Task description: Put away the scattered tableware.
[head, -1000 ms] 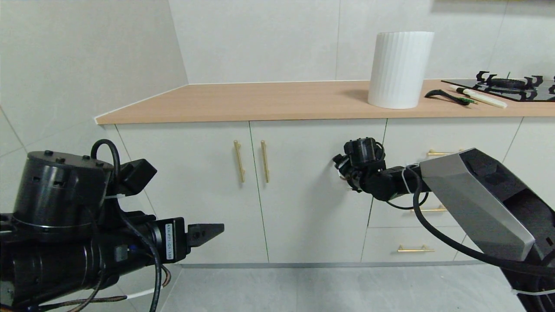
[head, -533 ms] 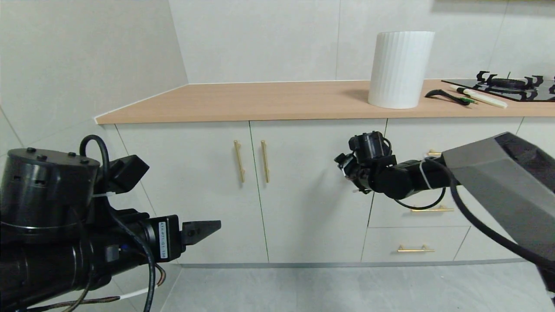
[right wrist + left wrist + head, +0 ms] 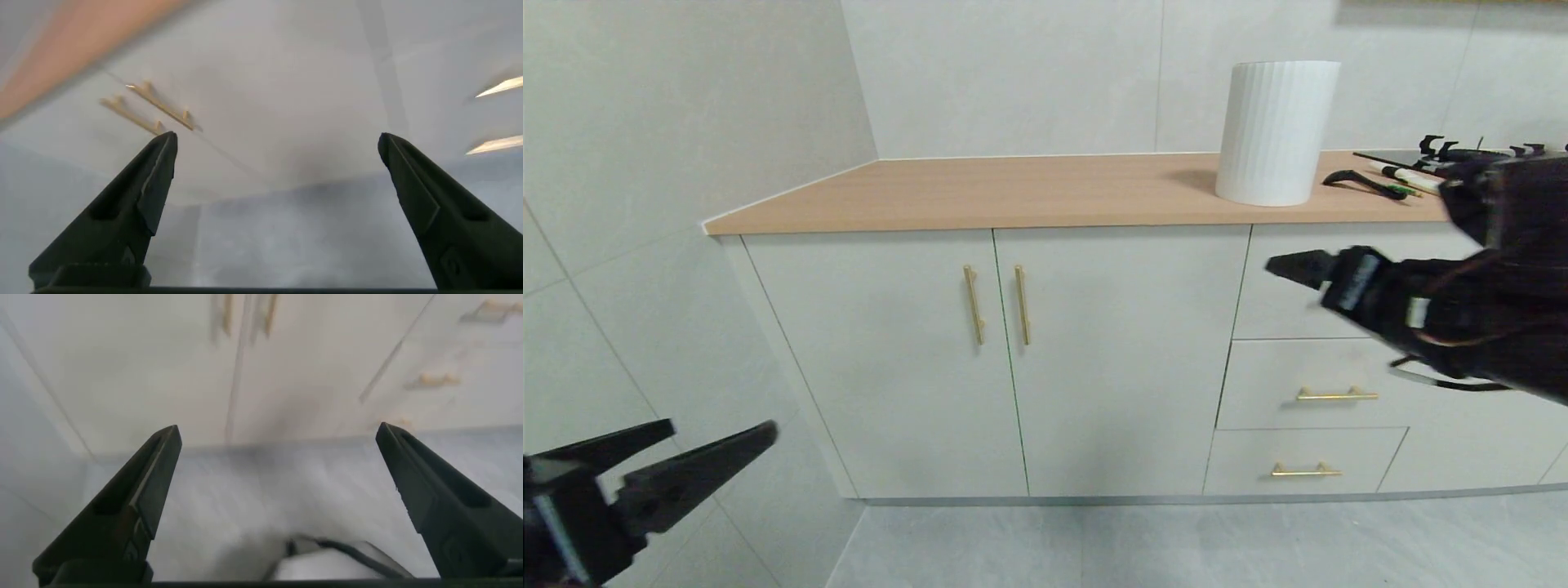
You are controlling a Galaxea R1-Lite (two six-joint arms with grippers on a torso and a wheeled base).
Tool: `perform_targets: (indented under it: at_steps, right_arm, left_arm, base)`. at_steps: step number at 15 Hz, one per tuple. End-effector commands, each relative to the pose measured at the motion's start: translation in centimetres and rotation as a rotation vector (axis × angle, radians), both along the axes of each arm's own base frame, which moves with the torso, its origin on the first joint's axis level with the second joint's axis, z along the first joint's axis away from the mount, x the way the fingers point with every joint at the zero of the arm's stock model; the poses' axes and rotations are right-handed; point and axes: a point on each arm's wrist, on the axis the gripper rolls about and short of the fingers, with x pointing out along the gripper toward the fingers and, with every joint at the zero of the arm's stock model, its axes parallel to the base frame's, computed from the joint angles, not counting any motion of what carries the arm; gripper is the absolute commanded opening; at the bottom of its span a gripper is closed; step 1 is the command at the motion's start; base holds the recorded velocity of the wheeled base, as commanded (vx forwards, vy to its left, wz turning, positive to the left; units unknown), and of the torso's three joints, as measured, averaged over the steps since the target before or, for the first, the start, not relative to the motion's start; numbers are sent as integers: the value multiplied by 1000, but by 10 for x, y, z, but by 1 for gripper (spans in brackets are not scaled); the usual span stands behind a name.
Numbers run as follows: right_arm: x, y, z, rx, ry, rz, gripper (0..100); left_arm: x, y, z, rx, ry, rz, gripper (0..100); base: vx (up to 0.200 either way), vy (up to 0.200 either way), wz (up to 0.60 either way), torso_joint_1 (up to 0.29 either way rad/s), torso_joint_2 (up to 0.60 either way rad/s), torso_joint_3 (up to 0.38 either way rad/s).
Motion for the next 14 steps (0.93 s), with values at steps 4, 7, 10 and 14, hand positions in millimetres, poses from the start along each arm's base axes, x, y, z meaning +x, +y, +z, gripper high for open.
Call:
perform_targets:
  at_steps: [4, 7, 10, 14]
  right_arm:
    - [-207, -123, -36, -236, -390, -197, 100]
    - [-254, -133, -60, -325, -443, -287, 100]
    - [-269, -134, -78, -354, -392, -348, 100]
    - [-280, -123, -91, -386, -423, -464, 100]
  left_arm:
    - [-101, 41, -30, 26, -316, 138, 100]
    - [-124, 45, -42, 59, -401, 189, 100]
    - [-132, 44, -63, 136, -437, 248, 100]
    - [-126, 41, -73, 177, -450, 406, 100]
  base:
    - [0, 0, 0, 0, 0, 0]
    - [0, 0, 0, 0, 0, 0]
    - [0, 0, 0, 0, 0, 0]
    - [0, 0, 0, 0, 0, 0]
